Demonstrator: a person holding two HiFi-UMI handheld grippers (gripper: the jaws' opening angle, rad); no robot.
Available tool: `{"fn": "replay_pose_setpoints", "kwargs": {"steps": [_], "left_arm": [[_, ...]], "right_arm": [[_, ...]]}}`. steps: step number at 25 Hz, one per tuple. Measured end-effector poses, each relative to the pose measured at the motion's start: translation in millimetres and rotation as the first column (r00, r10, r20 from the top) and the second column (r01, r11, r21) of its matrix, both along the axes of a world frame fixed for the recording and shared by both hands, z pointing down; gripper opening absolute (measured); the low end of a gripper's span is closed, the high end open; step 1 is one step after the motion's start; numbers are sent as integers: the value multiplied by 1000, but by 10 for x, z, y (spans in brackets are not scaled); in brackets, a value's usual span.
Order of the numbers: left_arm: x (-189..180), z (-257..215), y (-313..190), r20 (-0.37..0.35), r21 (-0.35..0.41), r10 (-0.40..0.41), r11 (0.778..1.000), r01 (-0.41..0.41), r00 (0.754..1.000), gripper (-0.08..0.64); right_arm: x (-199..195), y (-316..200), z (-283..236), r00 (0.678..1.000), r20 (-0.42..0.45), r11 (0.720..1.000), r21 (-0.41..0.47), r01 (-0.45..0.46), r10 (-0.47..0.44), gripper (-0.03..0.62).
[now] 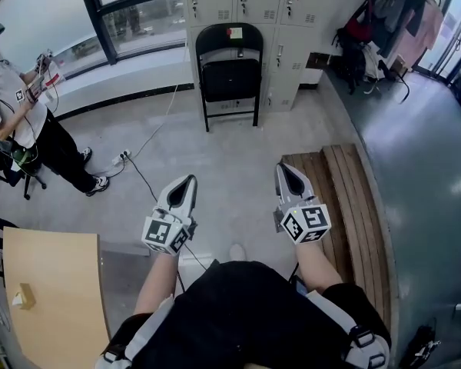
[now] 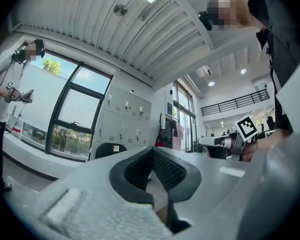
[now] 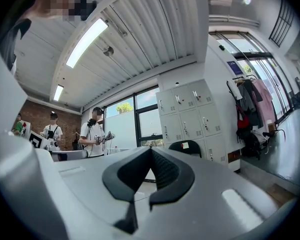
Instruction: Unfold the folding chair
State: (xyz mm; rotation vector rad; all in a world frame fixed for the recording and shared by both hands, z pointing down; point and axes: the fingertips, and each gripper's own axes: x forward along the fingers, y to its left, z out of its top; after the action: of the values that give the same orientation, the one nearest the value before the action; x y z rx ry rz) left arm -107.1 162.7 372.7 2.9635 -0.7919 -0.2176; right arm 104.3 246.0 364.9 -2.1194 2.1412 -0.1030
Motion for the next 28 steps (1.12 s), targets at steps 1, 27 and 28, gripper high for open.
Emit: {"fn": "replay_pose_setpoints", "kwargs": {"steps": [1, 27, 28], "left_arm": [[61, 0, -73, 2, 4, -1, 1000, 1, 1000, -2], [1297, 447, -1786, 14, -90, 21, 996, -19, 1000, -2], [1323, 440, -1908, 9, -93, 23, 995, -22, 1000, -2]], "right_arm": [[70, -75, -3, 1000, 1, 1000, 5, 0, 0, 5], [1139, -1661, 396, 999, 39, 997, -73, -18, 21, 5], [1156, -1776, 384, 999, 38, 997, -74, -18, 21, 5]]}}
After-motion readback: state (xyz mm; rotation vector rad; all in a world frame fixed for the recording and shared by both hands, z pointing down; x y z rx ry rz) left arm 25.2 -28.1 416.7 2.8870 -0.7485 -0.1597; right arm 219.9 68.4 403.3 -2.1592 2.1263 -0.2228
